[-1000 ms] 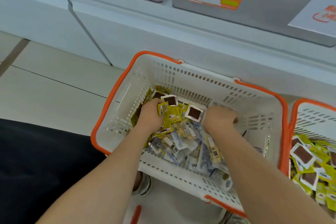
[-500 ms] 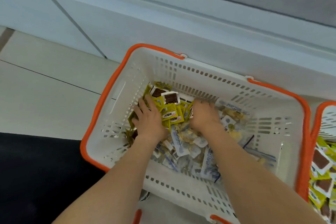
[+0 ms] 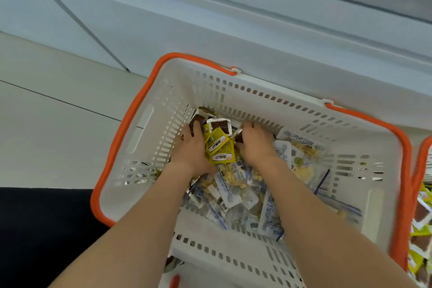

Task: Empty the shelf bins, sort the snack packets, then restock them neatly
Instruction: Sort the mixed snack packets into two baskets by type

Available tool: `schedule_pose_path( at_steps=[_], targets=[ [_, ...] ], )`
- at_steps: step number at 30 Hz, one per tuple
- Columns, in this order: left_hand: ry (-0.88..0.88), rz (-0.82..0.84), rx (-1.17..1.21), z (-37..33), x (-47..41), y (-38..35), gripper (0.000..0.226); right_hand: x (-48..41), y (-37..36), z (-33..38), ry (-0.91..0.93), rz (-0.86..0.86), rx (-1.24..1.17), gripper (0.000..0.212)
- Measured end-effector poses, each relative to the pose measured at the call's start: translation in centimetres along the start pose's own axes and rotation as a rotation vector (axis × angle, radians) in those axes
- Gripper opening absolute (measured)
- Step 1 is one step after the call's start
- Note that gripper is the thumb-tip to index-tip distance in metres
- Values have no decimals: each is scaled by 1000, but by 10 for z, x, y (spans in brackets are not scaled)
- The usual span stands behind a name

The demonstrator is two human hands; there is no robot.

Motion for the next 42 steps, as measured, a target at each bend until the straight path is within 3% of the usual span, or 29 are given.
schedule_pose_path(
  at_steps=[3, 8, 12, 14, 17, 20, 25, 28, 31, 34, 38, 42],
  targets=[
    [-21, -93, 14, 4, -5, -1, 137, -1, -3, 10, -72, 37, -305, 60],
    [-60, -131, 42, 10, -6, -5, 147, 1, 1, 34, -224, 251, -785, 88],
    [-112, -42, 148, 23, -3, -2, 163, 2, 6, 36, -249, 395, -935, 129],
    [-121, -39, 206, 24, 1, -5, 160, 1, 7, 31, -190, 406, -831, 136],
    [-141, -85, 206, 19, 8, -12, 144, 5, -1, 24, -50, 295, -556, 124],
    [-149, -95, 232, 16, 13, -12, 134, 16, -16, 23, -6, 154, -573, 105],
    [-205, -104, 285, 9, 20, -12, 105, 32, -19, 33, -36, 22, -614, 106],
    [-220, -136, 277, 3, 25, -12, 93, 42, -22, 43, -13, -39, -584, 92],
    [-194, -137, 339, 2, 31, -12, 101, 50, -26, 46, 74, -67, -600, 79],
    [-225, -76, 348, 1, 32, -9, 134, 52, -14, 37, 47, -13, -677, 85],
    [-254, -3, 314, -11, 41, 3, 127, 54, 7, 20, 13, 110, -817, 81],
    [-300, -130, 403, -22, 53, 18, 117, 61, 30, 18, 11, 103, -887, 79]
  ],
)
Point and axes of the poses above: each hand's wrist, its own x-axis away from the middle knuckle, its own y-axis out of the back of the hand, z = x × y, the point moved 1 cm from there along -x, towards the middle knuckle, and after that the axes turned 11 degrees about -x, right-handed, at the moved point
